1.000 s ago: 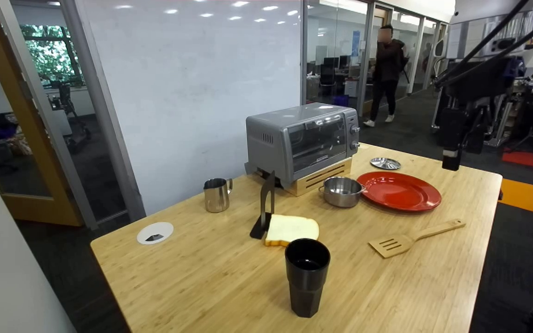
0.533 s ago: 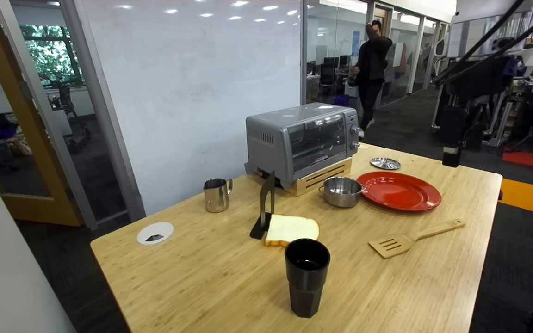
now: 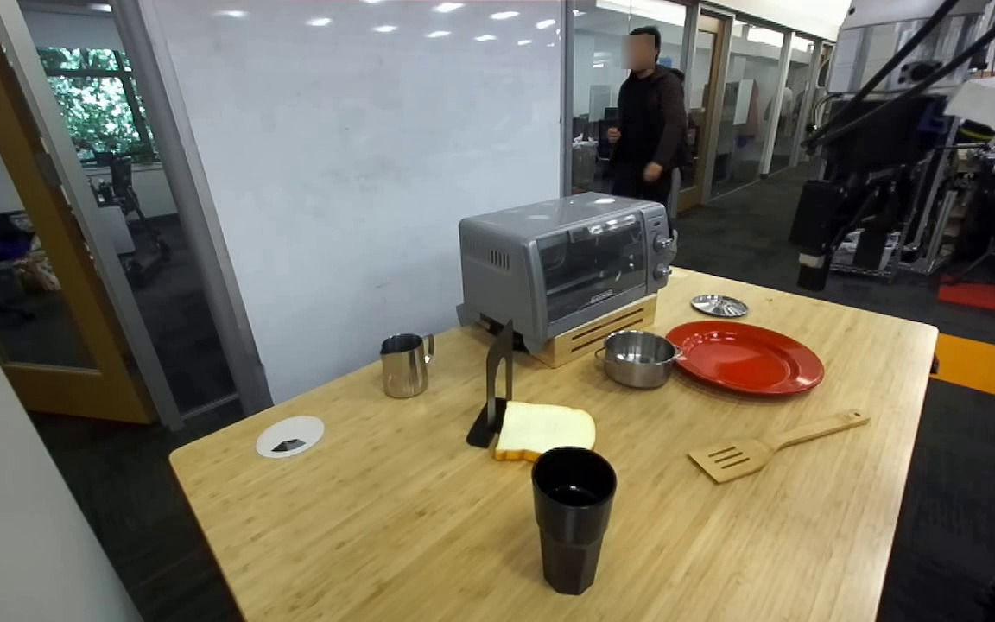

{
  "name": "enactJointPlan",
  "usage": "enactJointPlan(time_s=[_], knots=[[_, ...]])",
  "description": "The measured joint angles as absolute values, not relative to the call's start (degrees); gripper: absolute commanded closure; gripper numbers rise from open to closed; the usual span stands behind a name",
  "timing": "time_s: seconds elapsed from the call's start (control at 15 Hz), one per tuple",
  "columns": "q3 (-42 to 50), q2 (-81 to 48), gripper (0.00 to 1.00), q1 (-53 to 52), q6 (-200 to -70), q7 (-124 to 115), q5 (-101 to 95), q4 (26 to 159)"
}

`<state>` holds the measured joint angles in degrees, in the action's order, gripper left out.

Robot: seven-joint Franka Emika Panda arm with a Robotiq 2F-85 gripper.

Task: Open the oven door

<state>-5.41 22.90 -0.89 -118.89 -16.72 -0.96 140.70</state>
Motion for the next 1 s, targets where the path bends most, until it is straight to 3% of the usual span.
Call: enactJointPlan(time_s=[0.47,1.0], knots=[[-3.0,18.14,0.0,-0.85,-124.08,0.76,-8.31,135.58],[-2.98,8.15,0.0,-0.75,-129.49,4.11,-33.9,134.21]])
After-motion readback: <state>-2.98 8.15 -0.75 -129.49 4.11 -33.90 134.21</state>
